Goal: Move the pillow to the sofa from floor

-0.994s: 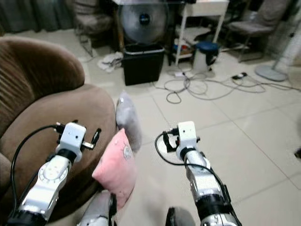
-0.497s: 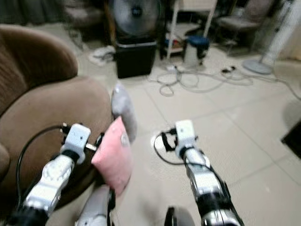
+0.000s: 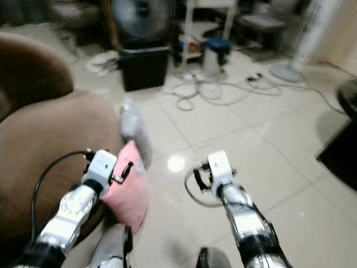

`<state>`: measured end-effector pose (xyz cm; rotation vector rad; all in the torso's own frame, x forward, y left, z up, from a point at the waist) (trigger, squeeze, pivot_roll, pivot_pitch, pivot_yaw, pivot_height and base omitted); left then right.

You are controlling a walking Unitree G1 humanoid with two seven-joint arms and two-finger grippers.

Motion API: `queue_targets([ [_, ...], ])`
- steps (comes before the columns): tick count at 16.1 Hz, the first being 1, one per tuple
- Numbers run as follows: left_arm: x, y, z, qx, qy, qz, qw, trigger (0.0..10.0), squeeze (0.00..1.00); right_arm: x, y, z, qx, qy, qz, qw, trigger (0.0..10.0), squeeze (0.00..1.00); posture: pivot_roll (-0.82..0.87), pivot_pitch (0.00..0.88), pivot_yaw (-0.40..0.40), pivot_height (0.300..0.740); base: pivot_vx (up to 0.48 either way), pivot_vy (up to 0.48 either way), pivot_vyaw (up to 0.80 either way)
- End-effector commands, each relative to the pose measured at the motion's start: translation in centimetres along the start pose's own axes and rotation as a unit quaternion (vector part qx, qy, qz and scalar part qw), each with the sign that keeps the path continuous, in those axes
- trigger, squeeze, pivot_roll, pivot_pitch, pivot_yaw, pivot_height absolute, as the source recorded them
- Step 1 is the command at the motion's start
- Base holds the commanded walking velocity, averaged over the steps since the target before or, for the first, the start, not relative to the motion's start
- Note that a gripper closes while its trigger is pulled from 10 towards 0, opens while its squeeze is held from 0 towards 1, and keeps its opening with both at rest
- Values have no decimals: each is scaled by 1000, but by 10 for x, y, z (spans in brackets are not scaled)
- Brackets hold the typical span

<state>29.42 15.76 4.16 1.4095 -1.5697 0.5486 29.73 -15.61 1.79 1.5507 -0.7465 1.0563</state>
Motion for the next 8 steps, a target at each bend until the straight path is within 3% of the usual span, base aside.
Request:
queue_targets([
  [1, -7, 8, -5, 11, 1, -10, 1000, 10000, 0, 13, -2, -10, 22, 14, 24, 999, 10000, 0, 95, 0, -66, 624, 307, 0, 712],
  [2, -10, 11, -5, 15, 7, -15, 1000, 10000, 0, 12, -2, -10, 22, 8, 21, 1000, 10000, 0, 96, 0, -66, 624, 311, 0, 712],
  [8, -18, 26, -3, 26, 12, -31, 999, 10000, 0, 5, 2, -17, 41, 10, 7, 999, 10000, 0, 123, 40, -78, 624, 310, 0, 0],
])
Point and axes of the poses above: a point about 5 cm out from each wrist's last joint towards the gripper, its own y axis pointing back from the gripper into the wrist, its own x axis along the axis of the wrist's last joint, z = x × y, the point moved 1 cm from there along -y, pointing out of the wrist towards the gripper, and after that the axes turned 10 degrees about -y, right-handed, at the moved point
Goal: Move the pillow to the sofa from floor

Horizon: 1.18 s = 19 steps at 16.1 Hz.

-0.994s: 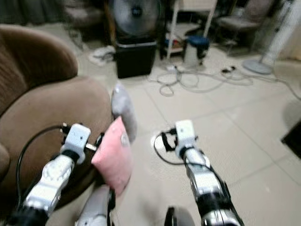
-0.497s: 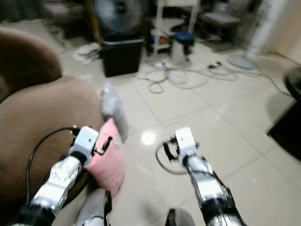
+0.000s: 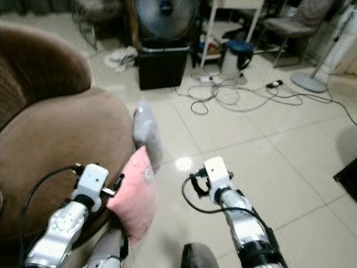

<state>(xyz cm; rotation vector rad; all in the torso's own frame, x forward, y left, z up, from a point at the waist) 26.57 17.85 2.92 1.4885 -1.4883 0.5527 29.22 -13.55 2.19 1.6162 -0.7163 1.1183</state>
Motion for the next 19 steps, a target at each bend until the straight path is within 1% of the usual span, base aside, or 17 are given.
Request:
queue_targets([
  [1, 4, -1, 1, 0, 3, 4, 1000, 10000, 0, 2, 2, 3, -2, 6, -1, 1000, 10000, 0, 121, 44, -76, 624, 315, 0, 0],
  [3, 4, 0, 3, -6, 2, 1, 1000, 10000, 0, 1, 4, 2, -1, 6, -1, 1000, 10000, 0, 108, 52, -66, 624, 311, 0, 0],
  [6, 6, -3, 4, -12, 1, 0, 1000, 10000, 0, 1, 8, 2, -7, 2, 0, 1000, 10000, 0, 94, 49, -58, 624, 307, 0, 0],
  [8, 7, -6, 5, -14, 1, 0, 1000, 10000, 0, 4, 8, 3, -11, -1, 3, 1000, 10000, 0, 88, 46, -55, 624, 306, 0, 0],
  [15, 9, -8, 9, -21, 5, 3, 1000, 10000, 0, 6, 9, 3, -8, 2, -3, 1000, 10000, 0, 80, 41, -58, 624, 295, 0, 0],
  [17, 3, -9, 18, -42, -2, -14, 999, 10000, 0, 6, 10, 4, -13, 3, -7, 1000, 10000, 0, 74, 44, -60, 624, 0, 0, 0],
  [19, 0, -10, 20, -44, 1, -20, 999, 10000, 0, 4, 12, 4, -11, 0, -12, 1000, 10000, 0, 67, 45, -62, 624, 0, 0, 0],
])
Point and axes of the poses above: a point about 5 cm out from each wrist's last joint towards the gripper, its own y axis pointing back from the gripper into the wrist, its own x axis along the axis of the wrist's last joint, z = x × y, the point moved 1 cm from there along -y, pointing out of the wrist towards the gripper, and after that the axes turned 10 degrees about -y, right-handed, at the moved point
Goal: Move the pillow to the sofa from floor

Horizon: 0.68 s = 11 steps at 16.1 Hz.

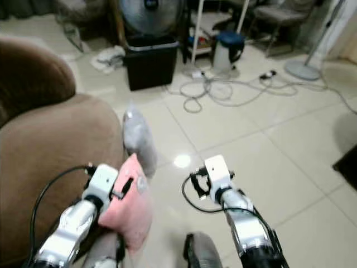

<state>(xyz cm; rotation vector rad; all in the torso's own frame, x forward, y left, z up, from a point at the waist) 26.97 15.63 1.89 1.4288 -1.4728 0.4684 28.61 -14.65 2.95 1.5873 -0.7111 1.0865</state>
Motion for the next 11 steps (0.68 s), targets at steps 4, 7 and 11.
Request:
queue_targets([
  [4, -4, -1, -2, 5, 1, -8, 1000, 10000, 0, -2, 6, -2, 7, 0, -7, 1000, 10000, 0, 48, 50, -64, 579, 0, 0, 0],
  [7, -5, -2, -1, 6, 7, -7, 1000, 10000, 0, -2, 11, -1, 2, 3, -4, 1000, 10000, 0, 34, 56, -59, 554, 0, 0, 0],
  [11, -15, -7, 1, 13, 53, -34, 998, 10000, 145, -1, 14, -5, 21, 40, -7, 999, 10000, 0, -6, 66, -56, 554, 0, 0, 0],
])
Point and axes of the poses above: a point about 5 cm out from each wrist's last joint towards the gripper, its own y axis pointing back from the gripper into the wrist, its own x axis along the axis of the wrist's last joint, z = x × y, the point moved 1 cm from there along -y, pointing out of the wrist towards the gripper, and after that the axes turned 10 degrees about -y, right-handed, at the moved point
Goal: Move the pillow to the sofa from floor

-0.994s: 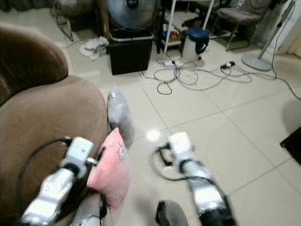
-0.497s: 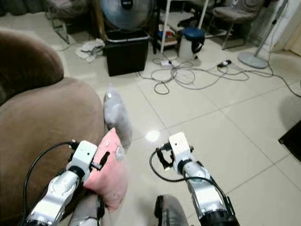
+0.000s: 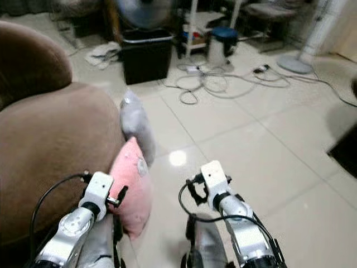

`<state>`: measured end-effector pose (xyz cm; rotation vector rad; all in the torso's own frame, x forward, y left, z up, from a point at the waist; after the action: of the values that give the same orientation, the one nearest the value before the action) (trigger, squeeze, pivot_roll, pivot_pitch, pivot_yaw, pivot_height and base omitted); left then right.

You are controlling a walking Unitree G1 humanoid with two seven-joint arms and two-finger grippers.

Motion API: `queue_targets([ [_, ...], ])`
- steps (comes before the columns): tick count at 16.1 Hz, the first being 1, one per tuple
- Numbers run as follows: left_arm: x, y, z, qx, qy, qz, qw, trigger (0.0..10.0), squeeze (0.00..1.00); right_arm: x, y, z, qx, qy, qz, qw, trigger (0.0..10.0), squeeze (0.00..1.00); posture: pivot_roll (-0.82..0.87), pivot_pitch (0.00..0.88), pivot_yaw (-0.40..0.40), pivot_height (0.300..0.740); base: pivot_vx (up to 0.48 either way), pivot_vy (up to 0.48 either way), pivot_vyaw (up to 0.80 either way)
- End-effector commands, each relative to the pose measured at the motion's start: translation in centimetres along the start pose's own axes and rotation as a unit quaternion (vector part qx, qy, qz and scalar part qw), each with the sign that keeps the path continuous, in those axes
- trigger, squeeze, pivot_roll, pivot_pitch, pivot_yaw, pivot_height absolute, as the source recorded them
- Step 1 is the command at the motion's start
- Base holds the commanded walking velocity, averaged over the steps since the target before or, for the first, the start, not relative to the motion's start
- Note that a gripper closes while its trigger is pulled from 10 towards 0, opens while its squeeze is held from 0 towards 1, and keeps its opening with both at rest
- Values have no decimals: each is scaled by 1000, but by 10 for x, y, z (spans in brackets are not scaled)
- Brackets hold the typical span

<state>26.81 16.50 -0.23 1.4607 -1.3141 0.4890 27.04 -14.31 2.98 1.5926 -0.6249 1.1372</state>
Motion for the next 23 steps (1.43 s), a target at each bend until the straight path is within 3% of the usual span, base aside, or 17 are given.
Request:
queue_targets([
  [1, 1, -5, -1, 7, 24, 3, 1000, 10000, 1000, 8, 3, -1, 13, 28, 7, 1000, 10000, 0, -36, 71, -62, 554, 0, 0, 0],
  [7, -10, -14, -2, 43, 55, -38, 997, 10000, 1000, 11, 9, -3, 61, 72, 2, 996, 10000, 0, -70, 80, -97, 554, 0, 0, 0],
  [10, -5, -18, -7, 70, 62, -21, 995, 10000, 1000, 9, 14, -5, 75, 96, -3, 993, 10000, 0, -97, 99, -96, 554, 0, 0, 0],
  [14, 1, -22, -8, 87, 38, -8, 995, 10000, 1000, 18, 20, -5, 84, 113, 6, 990, 10000, 0, -152, 128, -101, 554, 0, 0, 0],
  [19, 3, -25, -22, 124, -11, -20, 992, 10000, 1000, 22, 34, -12, 110, 147, 4, 983, 10000, 0, -230, 184, -130, 554, 0, 0, 0],
  [23, -10, -18, -52, 204, -23, -65, 977, 10000, 1000, 28, 43, -25, 162, 155, 3, 975, 10000, 0, -243, 214, -155, 554, 0, 0, 0],
])
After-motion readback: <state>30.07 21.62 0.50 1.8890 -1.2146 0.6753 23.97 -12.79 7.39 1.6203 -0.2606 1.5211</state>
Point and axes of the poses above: a point about 5 cm out from each wrist's last joint towards the gripper, its own y axis pointing back from the gripper into the wrist, its own x axis along the axis of the wrist's last joint, z = x × y, the point moved 1 cm from there along -y, pointing out of the wrist towards the gripper, and after that the axes turned 10 degrees about -y, right-handed, at the moved point
